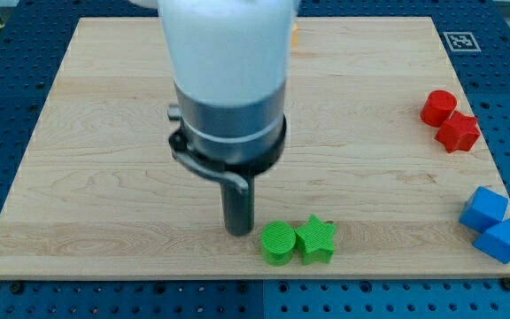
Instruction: Separate yellow heart from the yellow hexagon
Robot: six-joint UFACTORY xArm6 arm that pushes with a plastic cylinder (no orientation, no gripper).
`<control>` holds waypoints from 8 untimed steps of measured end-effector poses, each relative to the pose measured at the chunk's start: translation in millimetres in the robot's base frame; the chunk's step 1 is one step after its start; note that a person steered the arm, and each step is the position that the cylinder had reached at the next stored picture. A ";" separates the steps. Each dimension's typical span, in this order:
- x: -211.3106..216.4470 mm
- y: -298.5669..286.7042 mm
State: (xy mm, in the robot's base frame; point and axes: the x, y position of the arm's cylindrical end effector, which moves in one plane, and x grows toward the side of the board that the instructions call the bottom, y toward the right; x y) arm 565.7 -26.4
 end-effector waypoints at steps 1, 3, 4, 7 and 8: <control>-32.1 -5.2; -68.1 -5.2; -84.6 -2.7; -95.7 45.0; -95.7 53.1</control>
State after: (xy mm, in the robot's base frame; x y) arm 470.0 26.7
